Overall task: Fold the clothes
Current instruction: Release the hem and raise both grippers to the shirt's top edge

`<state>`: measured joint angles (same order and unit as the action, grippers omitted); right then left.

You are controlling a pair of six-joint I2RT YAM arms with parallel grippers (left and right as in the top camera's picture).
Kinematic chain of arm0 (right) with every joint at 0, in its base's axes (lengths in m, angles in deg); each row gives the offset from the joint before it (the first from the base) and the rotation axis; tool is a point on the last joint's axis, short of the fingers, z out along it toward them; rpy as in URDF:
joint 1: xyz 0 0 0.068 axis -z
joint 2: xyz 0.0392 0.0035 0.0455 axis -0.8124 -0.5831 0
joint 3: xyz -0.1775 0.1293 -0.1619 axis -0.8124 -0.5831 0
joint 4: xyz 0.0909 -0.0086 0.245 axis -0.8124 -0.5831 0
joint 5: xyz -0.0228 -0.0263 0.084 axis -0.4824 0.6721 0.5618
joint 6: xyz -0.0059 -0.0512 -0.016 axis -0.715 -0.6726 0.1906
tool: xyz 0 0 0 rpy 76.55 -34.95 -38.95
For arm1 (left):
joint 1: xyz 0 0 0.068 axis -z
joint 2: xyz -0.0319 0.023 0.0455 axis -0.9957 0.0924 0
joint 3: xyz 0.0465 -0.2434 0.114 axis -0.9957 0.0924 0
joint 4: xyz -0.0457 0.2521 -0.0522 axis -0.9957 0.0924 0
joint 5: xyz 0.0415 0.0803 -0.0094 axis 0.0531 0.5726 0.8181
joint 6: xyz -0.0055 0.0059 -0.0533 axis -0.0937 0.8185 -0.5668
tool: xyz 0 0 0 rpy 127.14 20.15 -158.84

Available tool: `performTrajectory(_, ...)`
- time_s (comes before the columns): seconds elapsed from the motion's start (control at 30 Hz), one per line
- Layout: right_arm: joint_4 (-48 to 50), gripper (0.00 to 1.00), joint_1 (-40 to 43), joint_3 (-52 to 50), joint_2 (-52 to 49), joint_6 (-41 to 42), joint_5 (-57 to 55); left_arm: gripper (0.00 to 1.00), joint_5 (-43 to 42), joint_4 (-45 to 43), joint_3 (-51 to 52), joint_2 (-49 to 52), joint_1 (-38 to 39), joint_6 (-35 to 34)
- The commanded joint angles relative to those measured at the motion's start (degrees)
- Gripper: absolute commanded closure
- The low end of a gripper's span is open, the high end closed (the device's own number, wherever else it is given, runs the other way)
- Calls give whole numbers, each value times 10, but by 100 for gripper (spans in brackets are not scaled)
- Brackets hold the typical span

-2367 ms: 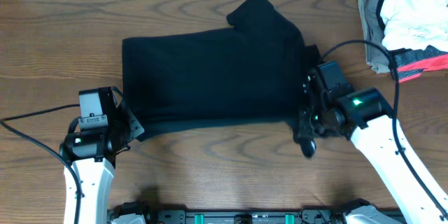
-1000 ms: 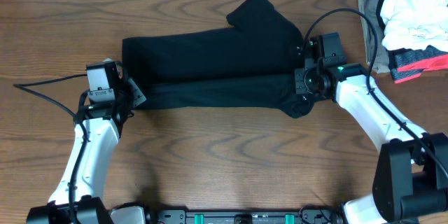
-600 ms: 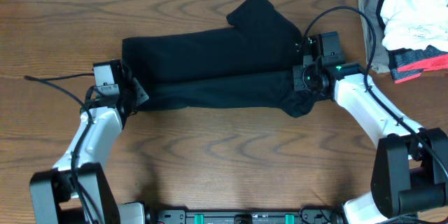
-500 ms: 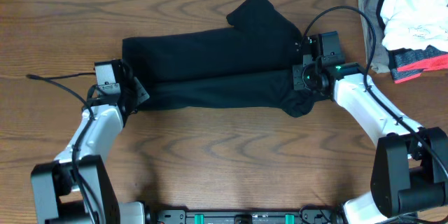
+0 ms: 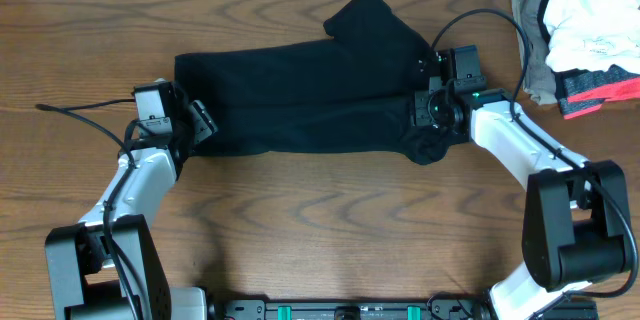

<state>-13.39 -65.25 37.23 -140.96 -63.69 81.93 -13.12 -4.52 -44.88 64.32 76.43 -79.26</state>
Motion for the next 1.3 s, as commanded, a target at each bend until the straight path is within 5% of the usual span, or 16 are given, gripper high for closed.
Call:
performTrajectory(0.0, 4, 24, 8, 8, 12, 7, -5, 2, 15, -7, -8, 3, -5, 17)
performTrajectory(0.23, -44, 26, 9, 53, 92, 6, -5, 2, -16, 9, -38, -21, -5, 65)
performTrajectory(0.6, -167, 26, 9, 229, 87, -93, 2, 2, -37, 219, -282, -13, -5, 144)
performTrajectory(1.03, -180, 31, 0, 290, 27, -101, 12, 2, -39, 273, -514, 213, -5, 187)
performTrajectory(1.27, -194, 32, 0, 290, 27, -100, 12, 2, -39, 278, -538, 280, -5, 202)
